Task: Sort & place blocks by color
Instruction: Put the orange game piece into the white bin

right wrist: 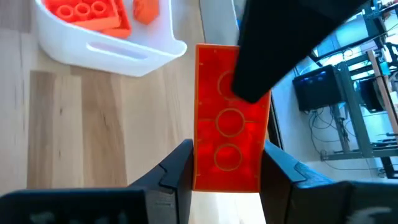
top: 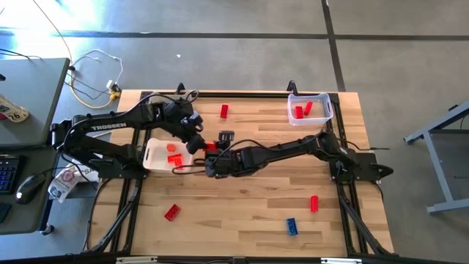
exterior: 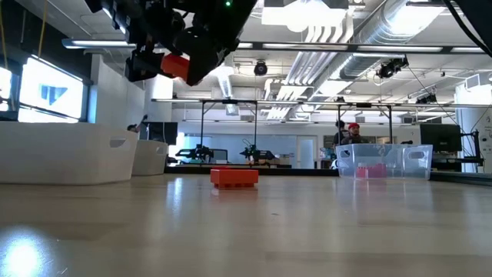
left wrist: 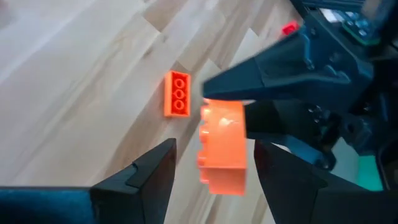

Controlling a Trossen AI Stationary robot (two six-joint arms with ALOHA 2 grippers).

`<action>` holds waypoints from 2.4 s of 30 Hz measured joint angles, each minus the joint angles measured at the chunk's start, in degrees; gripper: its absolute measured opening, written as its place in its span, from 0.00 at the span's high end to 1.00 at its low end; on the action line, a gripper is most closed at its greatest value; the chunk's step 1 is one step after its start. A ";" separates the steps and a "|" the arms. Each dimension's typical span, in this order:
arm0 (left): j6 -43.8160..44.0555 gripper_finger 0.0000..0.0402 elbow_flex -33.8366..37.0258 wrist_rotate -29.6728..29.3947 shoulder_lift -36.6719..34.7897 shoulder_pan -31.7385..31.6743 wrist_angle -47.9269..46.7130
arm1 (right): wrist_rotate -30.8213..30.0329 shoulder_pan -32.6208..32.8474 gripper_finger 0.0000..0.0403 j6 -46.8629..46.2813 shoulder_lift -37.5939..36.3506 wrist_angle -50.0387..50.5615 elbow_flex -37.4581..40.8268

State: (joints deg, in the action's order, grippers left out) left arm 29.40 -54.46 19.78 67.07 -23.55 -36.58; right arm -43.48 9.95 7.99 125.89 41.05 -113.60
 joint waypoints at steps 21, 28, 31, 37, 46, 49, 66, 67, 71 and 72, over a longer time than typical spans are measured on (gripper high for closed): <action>-6.58 0.75 0.02 1.16 0.00 0.00 0.19 | -0.38 -0.54 0.73 3.02 -0.06 -3.73 -0.02; -9.52 0.83 0.04 -4.69 0.02 0.14 -0.40 | 0.51 -0.75 0.59 2.53 -0.07 -3.88 -0.02; -10.38 0.82 0.04 -7.37 0.02 0.05 -2.62 | 0.90 -0.58 0.54 2.26 -0.07 -3.97 -0.02; -10.31 0.81 0.04 -15.81 -0.86 1.57 -10.91 | 2.54 -0.58 0.49 0.83 -0.07 -3.57 -0.02; -5.86 0.81 0.04 -17.43 -7.34 6.91 -21.85 | 3.83 -1.45 0.49 -3.20 -0.07 -2.66 -0.02; -2.56 0.81 0.39 -20.70 -8.87 9.14 -25.99 | 6.65 -2.26 0.49 -5.52 -0.07 -2.36 -0.02; 6.26 0.81 10.82 -21.98 -9.88 15.51 -29.15 | 10.36 -3.60 0.49 -8.08 -0.07 -0.23 -0.02; 6.54 0.80 10.82 -21.96 -9.88 15.64 -29.09 | 10.38 -3.57 0.49 -8.11 -0.07 -0.17 -0.02; 7.07 0.75 10.82 -21.94 -9.88 15.80 -29.12 | 10.84 -3.55 0.49 -9.45 -0.07 0.05 -0.02; 7.04 0.73 10.82 -21.94 -9.88 15.80 -29.17 | 11.10 -3.55 0.49 -9.76 -0.07 0.23 -0.02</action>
State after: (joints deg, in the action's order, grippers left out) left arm 36.44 -43.64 -2.15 57.19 -7.75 -65.75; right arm -32.38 6.39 -1.77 125.82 41.28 -113.62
